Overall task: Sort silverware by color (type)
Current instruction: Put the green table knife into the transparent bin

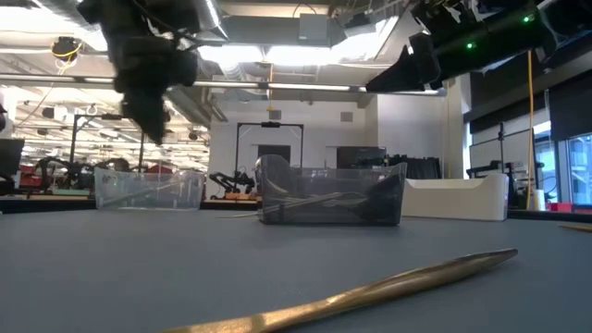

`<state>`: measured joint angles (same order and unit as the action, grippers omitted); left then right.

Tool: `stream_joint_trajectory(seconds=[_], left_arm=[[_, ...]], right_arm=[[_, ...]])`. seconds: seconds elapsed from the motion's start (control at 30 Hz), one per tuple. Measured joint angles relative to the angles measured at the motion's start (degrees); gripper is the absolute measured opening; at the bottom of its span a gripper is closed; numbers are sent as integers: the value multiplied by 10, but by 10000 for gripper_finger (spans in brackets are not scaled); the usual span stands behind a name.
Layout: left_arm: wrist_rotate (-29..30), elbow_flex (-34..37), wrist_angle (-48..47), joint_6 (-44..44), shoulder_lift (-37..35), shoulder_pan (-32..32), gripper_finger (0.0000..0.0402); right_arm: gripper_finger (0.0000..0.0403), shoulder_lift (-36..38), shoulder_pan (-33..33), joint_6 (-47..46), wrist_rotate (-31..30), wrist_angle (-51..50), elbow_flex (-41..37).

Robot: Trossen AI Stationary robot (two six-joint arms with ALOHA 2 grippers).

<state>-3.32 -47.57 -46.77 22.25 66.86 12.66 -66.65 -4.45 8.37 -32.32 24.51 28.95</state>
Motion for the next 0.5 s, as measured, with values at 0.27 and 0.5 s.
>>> stream_joint_trajectory(seconds=[0.27,0.5], left_arm=[[81,3,-146,256,10,-142,140],[68,48,-151,457,10,-261,140]], right_arm=[[179,0,0,36,19,47,0],[179,0,0,43,21,54,0]])
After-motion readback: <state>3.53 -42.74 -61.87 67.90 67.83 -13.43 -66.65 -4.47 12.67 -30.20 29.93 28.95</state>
